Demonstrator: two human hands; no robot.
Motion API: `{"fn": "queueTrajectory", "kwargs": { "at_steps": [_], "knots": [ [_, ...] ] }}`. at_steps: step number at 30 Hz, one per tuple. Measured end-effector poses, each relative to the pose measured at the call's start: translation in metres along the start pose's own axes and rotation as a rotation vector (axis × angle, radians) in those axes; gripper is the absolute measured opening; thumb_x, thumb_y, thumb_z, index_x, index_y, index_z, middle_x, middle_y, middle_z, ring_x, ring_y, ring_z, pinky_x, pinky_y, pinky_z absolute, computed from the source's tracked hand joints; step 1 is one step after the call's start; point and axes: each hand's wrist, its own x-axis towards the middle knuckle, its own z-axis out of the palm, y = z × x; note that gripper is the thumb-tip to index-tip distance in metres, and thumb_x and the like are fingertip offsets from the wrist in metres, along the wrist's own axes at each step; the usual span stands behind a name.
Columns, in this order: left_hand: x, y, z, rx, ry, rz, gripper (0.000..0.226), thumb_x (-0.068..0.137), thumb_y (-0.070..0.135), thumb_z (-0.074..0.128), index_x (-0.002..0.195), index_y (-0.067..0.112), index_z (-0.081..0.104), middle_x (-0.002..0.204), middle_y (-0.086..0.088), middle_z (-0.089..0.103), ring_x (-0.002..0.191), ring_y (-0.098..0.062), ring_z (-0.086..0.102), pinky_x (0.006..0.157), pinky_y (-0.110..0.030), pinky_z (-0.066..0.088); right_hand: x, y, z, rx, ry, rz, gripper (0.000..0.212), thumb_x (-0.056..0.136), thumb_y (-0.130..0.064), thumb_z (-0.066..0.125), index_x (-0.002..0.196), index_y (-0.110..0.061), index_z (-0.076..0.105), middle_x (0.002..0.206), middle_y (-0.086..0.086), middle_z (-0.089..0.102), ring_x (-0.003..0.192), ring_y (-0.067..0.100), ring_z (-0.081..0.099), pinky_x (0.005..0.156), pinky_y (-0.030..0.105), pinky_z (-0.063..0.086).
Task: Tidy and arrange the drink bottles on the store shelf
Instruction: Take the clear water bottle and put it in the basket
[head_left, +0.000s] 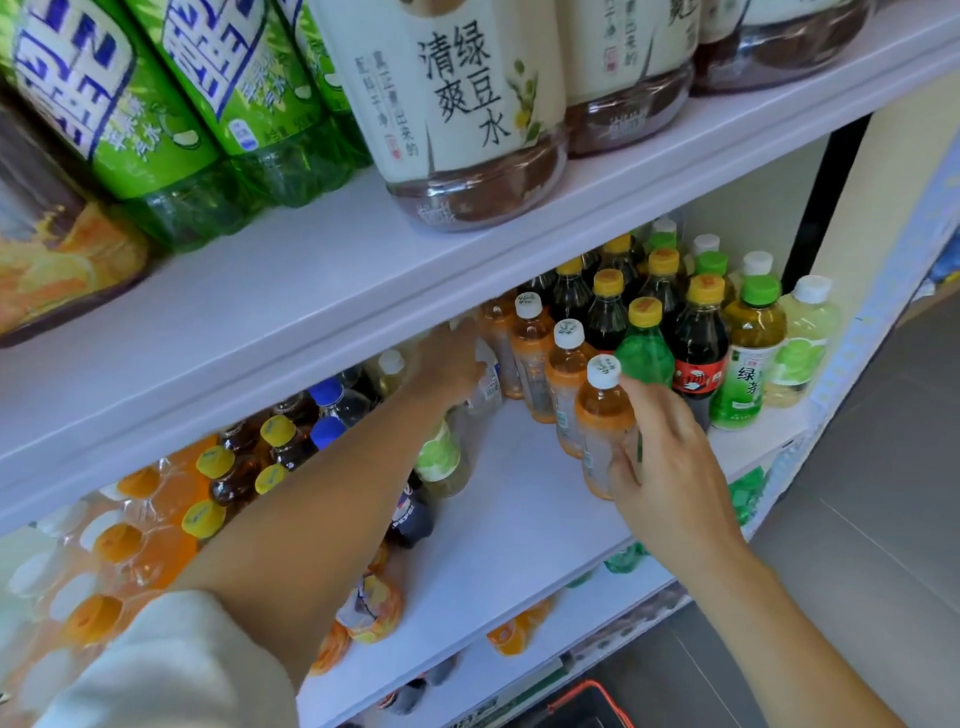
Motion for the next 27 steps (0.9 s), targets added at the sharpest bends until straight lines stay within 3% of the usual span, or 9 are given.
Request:
{"fn": "queueTrajectory", "kwargs": {
  "at_steps": [5,8,11,13,15,17,20,23,27],
  "knots": [
    [-0.029,0.011,0.002,0.127,-0.017,0.129,0.043,0.093,0.032,0.061,0.125,0.014,0.039,0.098,-0.010,0.065,0.088,-0.032,0.064,0.055,-0.031,0.027,-0.027,-0.004,0.007,0.056,0.062,-0.007,0.067,0.081,0.000,0.068,0.141,-0.013,0.043,0.140,0.012,0.045,0.124,0.033,0.048,0.092,0.043,0.051],
    [-0.060,0.015,-0.012,0.168,0.082,0.107,0.035,0.097,0.041,0.052,0.116,0.014,0.040,0.088,-0.008,0.065,0.078,-0.031,0.063,0.054,-0.032,0.034,-0.044,0.001,0.014,0.203,0.034,0.042,0.061,0.084,-0.005,0.068,0.139,-0.021,0.045,0.134,-0.002,0.049,0.119,0.018,0.050,0.092,0.034,0.049],
    [-0.106,0.016,-0.033,-0.085,0.221,0.087,0.032,0.094,0.051,0.050,0.097,0.020,0.041,0.069,0.002,0.052,0.062,-0.026,0.049,0.051,-0.033,0.033,-0.051,0.003,0.008,0.596,-0.134,0.399,0.051,0.089,-0.029,0.068,0.135,-0.036,0.048,0.132,-0.014,0.052,0.121,0.006,0.049,0.096,0.034,0.047],
    [-0.142,0.021,-0.049,-0.363,0.280,0.073,0.031,0.089,0.049,0.054,0.091,0.019,0.048,0.070,-0.001,0.057,0.066,-0.027,0.053,0.055,-0.036,0.039,-0.056,-0.002,0.000,0.888,-0.324,0.618,0.054,0.081,-0.051,0.064,0.132,-0.038,0.052,0.131,-0.010,0.058,0.119,0.012,0.056,0.095,0.040,0.050],
    [-0.173,0.025,-0.062,-0.683,0.329,0.032,0.032,0.084,0.045,0.052,0.087,0.014,0.058,0.072,-0.005,0.061,0.070,-0.022,0.058,0.061,-0.038,0.044,-0.065,-0.008,-0.008,1.242,-0.481,0.748,0.057,0.077,-0.052,0.063,0.128,-0.027,0.061,0.123,0.007,0.067,0.105,0.030,0.067,0.077,0.043,0.058],
    [-0.199,0.028,-0.071,-0.953,0.364,-0.032,0.031,0.085,0.041,0.053,0.084,0.011,0.062,0.073,-0.005,0.061,0.070,-0.014,0.056,0.065,-0.037,0.045,-0.077,-0.020,-0.016,1.487,-0.548,0.803,0.060,0.065,-0.047,0.082,0.114,-0.014,0.072,0.111,0.021,0.070,0.086,0.039,0.071,0.059,0.042,0.059],
    [-0.226,0.027,-0.078,-1.201,0.380,-0.134,0.018,0.091,0.035,0.057,0.083,0.021,0.065,0.078,0.006,0.065,0.080,-0.010,0.062,0.075,-0.029,0.048,-0.095,-0.035,-0.025,1.509,-0.536,0.713,0.074,0.037,-0.046,0.097,0.101,-0.016,0.077,0.107,0.018,0.072,0.084,0.036,0.073,0.056,0.043,0.058],
    [-0.241,0.024,-0.085,-1.210,0.411,-0.163,0.019,0.098,0.032,0.054,0.083,0.036,0.067,0.085,0.015,0.069,0.085,-0.004,0.064,0.074,-0.016,0.049,-0.104,-0.046,-0.032,1.449,-0.483,0.605,0.077,0.041,-0.052,0.094,0.109,-0.022,0.074,0.116,0.011,0.071,0.101,0.030,0.070,0.072,0.046,0.060],
    [-0.251,0.022,-0.093,-1.209,0.425,-0.172,0.020,0.099,0.030,0.051,0.088,0.026,0.068,0.091,0.004,0.068,0.090,-0.013,0.063,0.081,-0.030,0.048,-0.108,-0.060,-0.043,1.257,-0.445,0.476,0.074,0.048,-0.065,0.087,0.110,-0.029,0.071,0.114,0.003,0.072,0.105,0.022,0.069,0.091,0.047,0.053]
  ]
}}
